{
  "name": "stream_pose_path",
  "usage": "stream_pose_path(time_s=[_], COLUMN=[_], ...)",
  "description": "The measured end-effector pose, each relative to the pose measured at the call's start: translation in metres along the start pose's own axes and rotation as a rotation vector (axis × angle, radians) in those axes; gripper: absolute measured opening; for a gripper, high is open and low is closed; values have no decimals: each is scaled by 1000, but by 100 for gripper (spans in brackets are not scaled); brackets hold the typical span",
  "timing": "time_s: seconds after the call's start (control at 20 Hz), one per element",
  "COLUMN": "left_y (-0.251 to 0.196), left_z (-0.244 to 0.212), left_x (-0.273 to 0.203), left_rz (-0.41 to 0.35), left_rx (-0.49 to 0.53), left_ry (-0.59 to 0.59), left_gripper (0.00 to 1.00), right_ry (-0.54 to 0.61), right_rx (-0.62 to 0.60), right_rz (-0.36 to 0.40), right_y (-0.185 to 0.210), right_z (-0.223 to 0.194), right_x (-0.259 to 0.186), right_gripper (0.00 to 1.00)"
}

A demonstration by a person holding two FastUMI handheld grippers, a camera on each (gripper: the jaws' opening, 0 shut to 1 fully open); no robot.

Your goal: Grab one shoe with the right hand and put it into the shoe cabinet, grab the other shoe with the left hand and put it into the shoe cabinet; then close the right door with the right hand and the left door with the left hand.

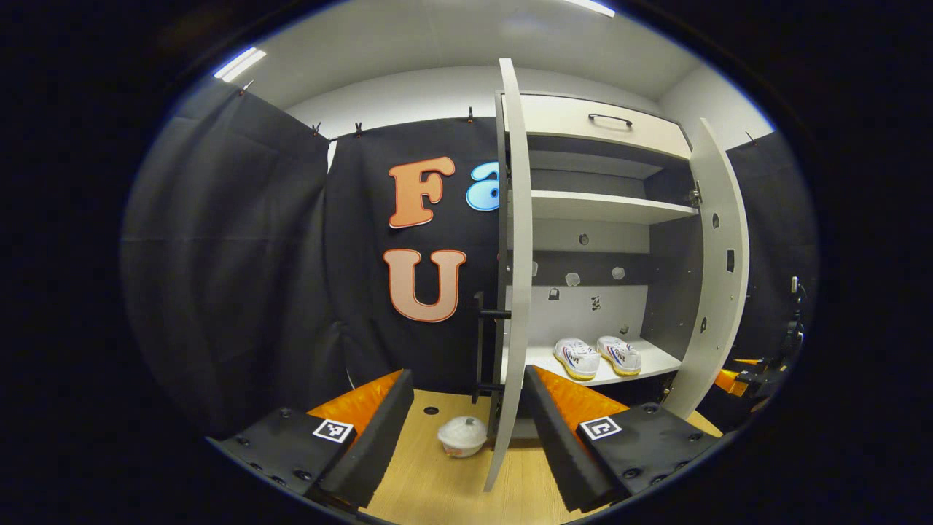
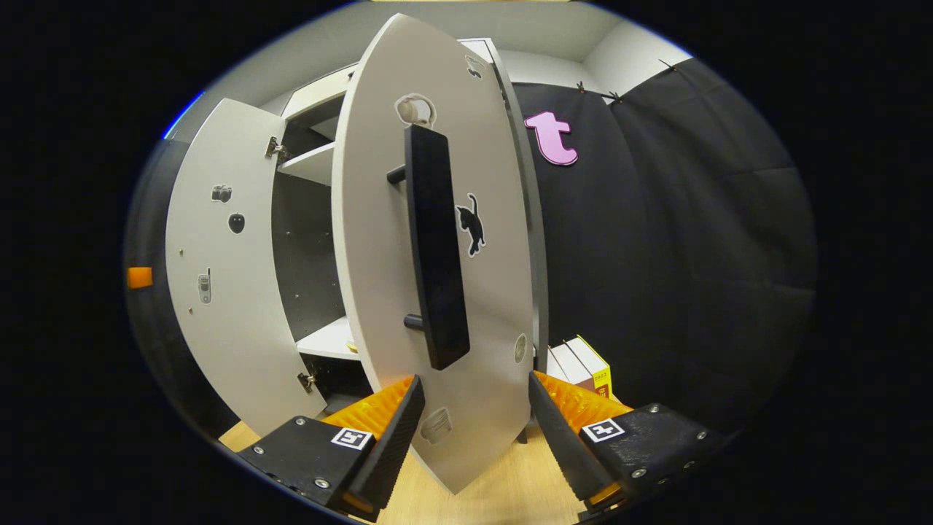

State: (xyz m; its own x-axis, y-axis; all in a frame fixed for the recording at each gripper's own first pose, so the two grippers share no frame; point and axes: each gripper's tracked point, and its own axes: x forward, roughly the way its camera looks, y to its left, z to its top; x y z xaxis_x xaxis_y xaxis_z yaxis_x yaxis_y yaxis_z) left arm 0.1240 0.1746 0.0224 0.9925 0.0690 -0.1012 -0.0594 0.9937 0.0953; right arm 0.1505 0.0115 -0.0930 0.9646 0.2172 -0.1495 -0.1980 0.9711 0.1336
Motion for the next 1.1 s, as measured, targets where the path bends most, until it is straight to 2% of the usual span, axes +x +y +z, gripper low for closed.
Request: stream_pose_path(time_s=[0.5,0.75,0.8,1.1], left_y=[36,56,59,61], left_z=[-22,-29,-33,-66], left_x=[15,21,25,51], left_rz=[12,14,13,-30], left_rx=[-19,-17,-17,-27], left_ry=[30,32,38,77], left_gripper=[97,95,98,96], right_ry=[-17,-23,-19,-31], right_rx=[-8,-13,-11,-65], right_rz=[28,22,19,-36], right_y=[61,69,70,87], right_z=[-2,1,0,1], right_x=[64,74,78,100], right_gripper=[91,91,91,91])
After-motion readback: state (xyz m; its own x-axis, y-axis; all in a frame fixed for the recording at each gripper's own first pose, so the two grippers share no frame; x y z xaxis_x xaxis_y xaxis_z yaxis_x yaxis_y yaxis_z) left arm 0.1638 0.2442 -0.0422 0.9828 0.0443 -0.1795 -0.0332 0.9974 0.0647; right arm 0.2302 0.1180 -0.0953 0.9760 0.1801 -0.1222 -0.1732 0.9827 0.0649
